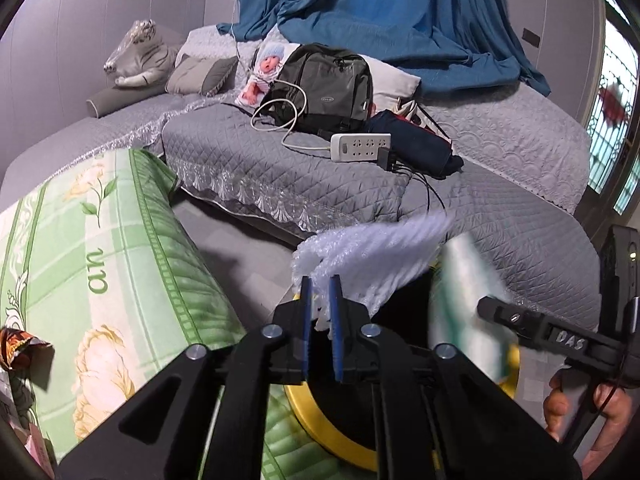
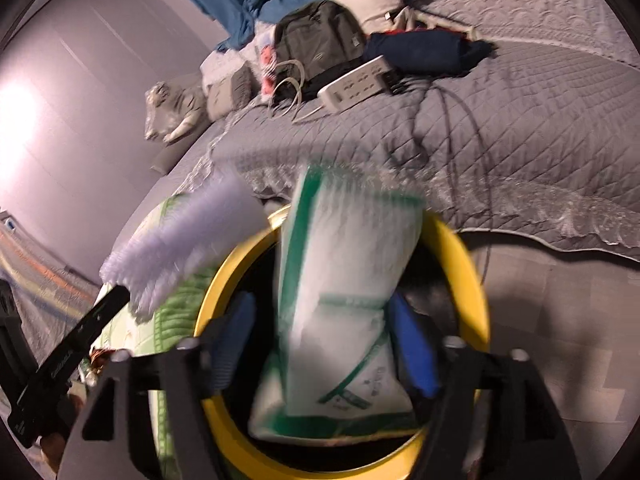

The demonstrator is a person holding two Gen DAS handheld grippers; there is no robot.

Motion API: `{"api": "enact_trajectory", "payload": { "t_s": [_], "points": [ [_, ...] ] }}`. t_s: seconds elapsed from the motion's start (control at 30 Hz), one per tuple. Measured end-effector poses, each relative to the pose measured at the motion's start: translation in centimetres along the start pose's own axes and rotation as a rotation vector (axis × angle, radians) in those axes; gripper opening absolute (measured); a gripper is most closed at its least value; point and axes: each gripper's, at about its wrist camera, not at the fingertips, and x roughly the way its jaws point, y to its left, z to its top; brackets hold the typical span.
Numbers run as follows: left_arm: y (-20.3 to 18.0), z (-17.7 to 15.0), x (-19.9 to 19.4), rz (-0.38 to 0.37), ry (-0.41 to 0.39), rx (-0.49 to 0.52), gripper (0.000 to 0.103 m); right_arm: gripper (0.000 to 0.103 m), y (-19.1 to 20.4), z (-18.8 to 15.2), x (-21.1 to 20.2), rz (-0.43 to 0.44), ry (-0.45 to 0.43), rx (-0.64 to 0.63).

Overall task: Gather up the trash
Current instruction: 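Open the left gripper over the bin while the right gripper releases the bag, then return to the bed and grasp the white tissue pack with the right gripper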

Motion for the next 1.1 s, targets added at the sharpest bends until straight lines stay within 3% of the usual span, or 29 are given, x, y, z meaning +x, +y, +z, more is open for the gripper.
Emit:
{"api": "enact_trajectory", "payload": {
  "t_s": [0.03,0.07,0.1,0.17,0.37,0.6,0.67,0.87,0.97,1.1],
  "points": [
    [0.1,0.0,-0.2,0.003,-0.007,-0.005,0.058,0.074,0.0,0.1,-0.4,-0.002,-0.012,-0.001],
    [0.2,-0.1,-0.7,0.030,-0.035,-0.015,0.078,0.074,-0.1,0.1,-0.9,-0.006,-0.028,-0.004],
    [0.2,-0.3,-1.3,0.047,-0.075,-0.023,0.091,0.074,-0.1,0.1,-1.3,-0.009,-0.038,-0.005],
    [0.1,-0.1,-2.3,0.045,-0.117,-0.006,0.091,0.074,-0.2,0.2,-2.2,-0.011,-0.058,-0.008],
    [0.2,0.1,-3.9,0.027,-0.142,-0.005,0.091,0.074,-0.4,0.3,-4.6,-0.011,-0.105,-0.004],
    [1.5,0.4,-7.5,0.017,-0.196,-0.033,0.092,0.074,2.3,0.2,-6.4,0.006,-0.139,-0.070],
    [2.4,0.3,-9.4,0.025,-0.230,-0.040,0.093,0.083,3.6,0.0,-6.7,0.033,-0.147,-0.104],
    [7.8,-1.8,-16.7,0.138,-0.347,-0.039,0.095,0.091,9.4,-1.4,-6.6,0.176,-0.147,-0.273],
    [11.4,-3.7,-20.0,0.228,-0.365,-0.049,0.095,0.093,12.5,-2.4,-6.1,0.283,-0.116,-0.353],
    [16.8,-7.6,-24.8,0.350,-0.373,-0.108,0.095,0.095,18.2,-4.5,-5.8,0.387,-0.080,-0.571]
  ]
}}
